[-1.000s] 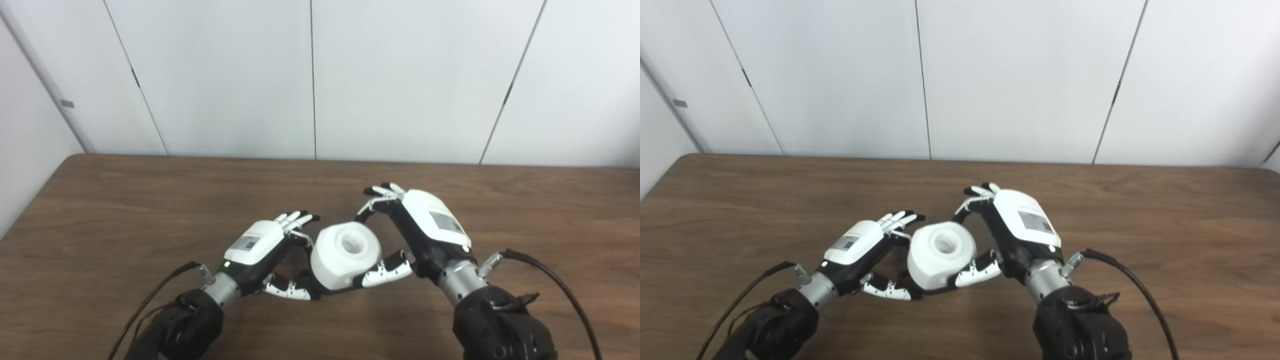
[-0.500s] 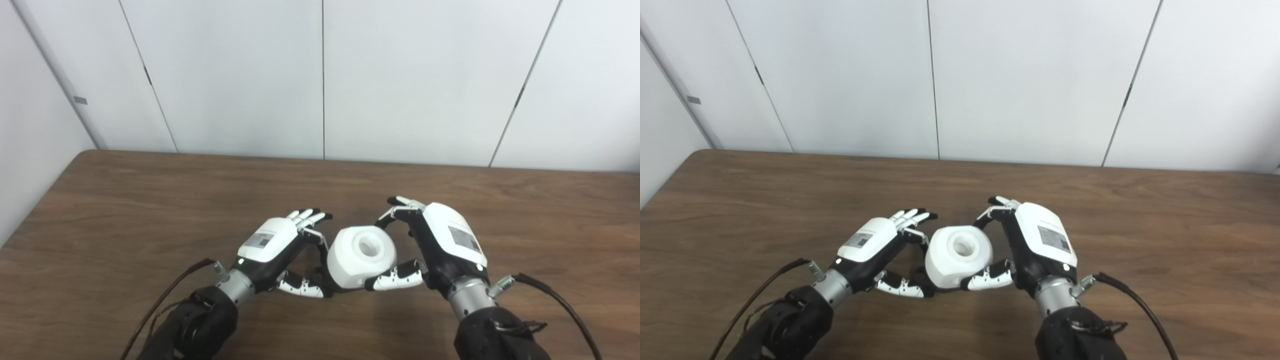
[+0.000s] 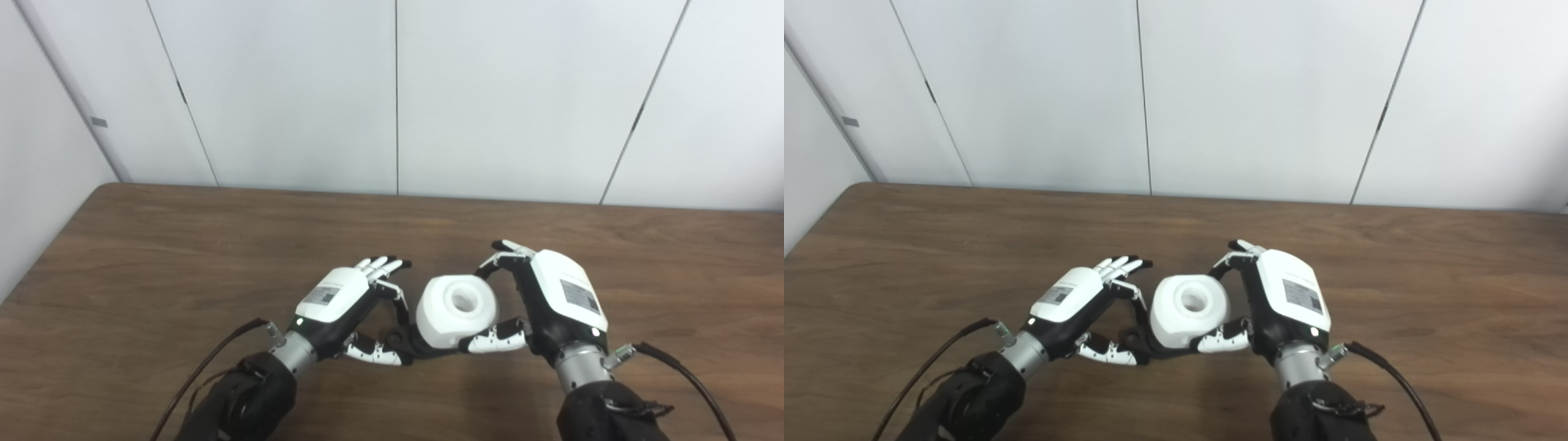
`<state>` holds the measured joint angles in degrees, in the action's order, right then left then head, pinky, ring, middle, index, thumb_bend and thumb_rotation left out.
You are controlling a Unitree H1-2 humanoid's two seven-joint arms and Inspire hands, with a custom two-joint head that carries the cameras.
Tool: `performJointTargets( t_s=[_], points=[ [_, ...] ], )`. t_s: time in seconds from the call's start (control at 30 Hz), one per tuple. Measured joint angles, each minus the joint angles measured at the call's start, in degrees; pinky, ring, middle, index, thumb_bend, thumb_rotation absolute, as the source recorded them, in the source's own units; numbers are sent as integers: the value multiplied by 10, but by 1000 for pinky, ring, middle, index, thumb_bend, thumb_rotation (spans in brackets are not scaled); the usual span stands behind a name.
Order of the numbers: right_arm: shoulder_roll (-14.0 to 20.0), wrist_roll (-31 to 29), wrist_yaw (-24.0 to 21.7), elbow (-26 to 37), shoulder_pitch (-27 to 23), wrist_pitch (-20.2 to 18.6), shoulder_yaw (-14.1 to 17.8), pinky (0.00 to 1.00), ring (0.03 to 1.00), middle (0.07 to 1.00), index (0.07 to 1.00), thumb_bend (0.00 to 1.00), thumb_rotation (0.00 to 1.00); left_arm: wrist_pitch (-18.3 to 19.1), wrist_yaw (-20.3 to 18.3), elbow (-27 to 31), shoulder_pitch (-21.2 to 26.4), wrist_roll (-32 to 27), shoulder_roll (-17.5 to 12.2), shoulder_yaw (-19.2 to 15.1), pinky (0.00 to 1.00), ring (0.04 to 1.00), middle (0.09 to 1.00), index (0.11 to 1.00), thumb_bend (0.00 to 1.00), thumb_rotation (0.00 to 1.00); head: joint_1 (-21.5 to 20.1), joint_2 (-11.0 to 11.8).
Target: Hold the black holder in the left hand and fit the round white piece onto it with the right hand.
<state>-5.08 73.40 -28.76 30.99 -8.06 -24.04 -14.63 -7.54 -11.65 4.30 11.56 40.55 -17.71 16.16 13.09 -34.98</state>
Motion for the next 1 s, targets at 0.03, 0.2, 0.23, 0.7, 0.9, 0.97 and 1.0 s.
performJointTargets(
  t_s=[0.03, 0.2, 0.23, 0.7, 0.9, 0.97, 1.0],
  points=[
    [0, 1, 2, -3, 1, 0, 1, 619, 861, 861, 480, 510, 148, 0, 0, -1, 0, 1, 1, 0, 1000, 990, 951, 481, 515, 43, 1, 2],
    [0, 4, 5, -8, 2, 0, 1, 621, 866, 868, 480, 510, 148, 0, 2, -5, 0, 10, 5, 1, 1000, 989, 949, 481, 515, 43, 7, 5],
    [-1, 4, 5, -8, 2, 0, 1, 624, 868, 870, 480, 510, 148, 0, 2, -6, 0, 11, 7, 1, 1000, 989, 948, 481, 515, 43, 7, 5],
    [-6, 0, 11, -13, 2, 1, -2, 642, 873, 875, 480, 510, 148, 0, 5, -13, 0, 19, 13, 1, 1000, 987, 947, 482, 515, 44, 11, 11],
    [-4, 0, 11, -15, -2, 2, -8, 643, 875, 875, 480, 510, 148, 0, 13, -20, 0, 19, 14, 1, 1000, 982, 942, 482, 516, 44, 11, 12],
    [-4, 0, 11, -15, -3, 2, -8, 645, 879, 879, 480, 510, 147, 0, 18, -21, 0, 20, 14, 2, 1000, 980, 942, 481, 516, 44, 13, 12],
    [-4, 0, 11, -15, -3, 2, -9, 646, 881, 881, 480, 509, 148, 0, 19, -21, 0, 20, 14, 3, 1000, 981, 944, 481, 516, 44, 14, 12]
  ],
)
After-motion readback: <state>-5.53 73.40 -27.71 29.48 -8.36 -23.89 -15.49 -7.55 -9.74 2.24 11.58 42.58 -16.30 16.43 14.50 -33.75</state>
